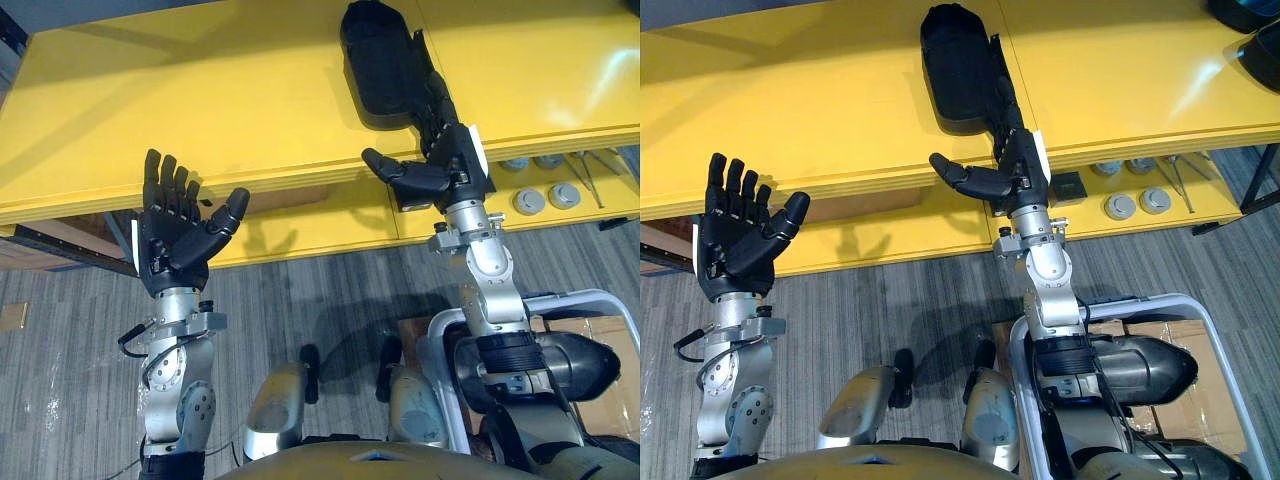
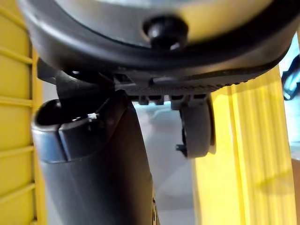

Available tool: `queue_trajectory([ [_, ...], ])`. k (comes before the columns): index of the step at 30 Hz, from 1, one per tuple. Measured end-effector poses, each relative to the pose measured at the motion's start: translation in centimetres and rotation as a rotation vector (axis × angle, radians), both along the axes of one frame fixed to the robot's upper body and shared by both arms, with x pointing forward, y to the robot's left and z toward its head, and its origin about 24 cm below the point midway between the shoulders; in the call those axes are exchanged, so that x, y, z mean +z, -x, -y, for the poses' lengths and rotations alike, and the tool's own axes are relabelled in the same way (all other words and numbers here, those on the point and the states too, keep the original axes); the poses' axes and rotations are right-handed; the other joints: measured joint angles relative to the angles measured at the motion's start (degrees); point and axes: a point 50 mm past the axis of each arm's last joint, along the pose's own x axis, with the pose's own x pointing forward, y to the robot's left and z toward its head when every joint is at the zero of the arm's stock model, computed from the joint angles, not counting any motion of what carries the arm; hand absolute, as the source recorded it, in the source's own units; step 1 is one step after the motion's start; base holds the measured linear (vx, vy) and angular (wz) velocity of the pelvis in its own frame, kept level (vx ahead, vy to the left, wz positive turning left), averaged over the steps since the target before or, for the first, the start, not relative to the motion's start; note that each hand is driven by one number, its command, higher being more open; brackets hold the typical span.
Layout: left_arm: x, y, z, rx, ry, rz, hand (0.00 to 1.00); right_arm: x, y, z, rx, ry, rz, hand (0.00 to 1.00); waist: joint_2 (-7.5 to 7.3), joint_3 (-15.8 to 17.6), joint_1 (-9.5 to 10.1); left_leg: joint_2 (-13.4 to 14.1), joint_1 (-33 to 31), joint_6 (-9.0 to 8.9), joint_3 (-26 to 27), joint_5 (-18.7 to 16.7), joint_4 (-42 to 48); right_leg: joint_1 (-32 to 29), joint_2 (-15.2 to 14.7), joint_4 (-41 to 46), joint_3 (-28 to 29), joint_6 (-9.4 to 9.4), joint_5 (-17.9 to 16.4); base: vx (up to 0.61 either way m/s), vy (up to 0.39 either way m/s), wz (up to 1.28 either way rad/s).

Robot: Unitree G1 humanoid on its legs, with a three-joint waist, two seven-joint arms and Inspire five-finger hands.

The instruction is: Walk over and take three plastic housings, then place them on the shelf

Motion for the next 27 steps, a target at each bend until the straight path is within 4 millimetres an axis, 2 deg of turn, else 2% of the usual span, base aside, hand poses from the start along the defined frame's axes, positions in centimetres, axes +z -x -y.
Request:
queue_trajectory([
  [12, 0.0, 0.0, -0.1, 0.005, 0.0, -0.001, 1.0, 0.8, -1.3, -0.1, -0.003, 0.015, -0.001, 1.0, 0.41, 1.07, 0.0, -0.42, 0.79, -0.39, -0.48, 1.08, -1.3, -0.39, -0.69, 2.0, -0.35, -0.42, -1.01, -0.01, 0.003, 0.02],
  [19, 0.0, 0.0, -0.1, 0.005, 0.001, -0.001, 1.0, 1.4, -1.8, 0.4, -0.015, 0.014, 0.006, 1.0, 1.06, 1.64, -0.2, -0.91, 1.04, -0.32, -0.89, 1.76, -1.94, -0.35, -1.39, 2.7, -1.02, -0.5, -1.24, -0.02, 0.007, 0.04],
  [27, 0.0, 0.0, -0.1, -0.002, -0.003, 0.001, 1.0, 1.7, -2.5, 1.0, -0.017, 0.031, -0.001, 1.0, 1.07, 1.64, 0.01, -0.91, 1.07, -0.34, -0.98, 1.8, -2.03, -0.34, -1.45, 2.89, -1.1, -0.58, -1.34, 0.0, 0.002, 0.0],
])
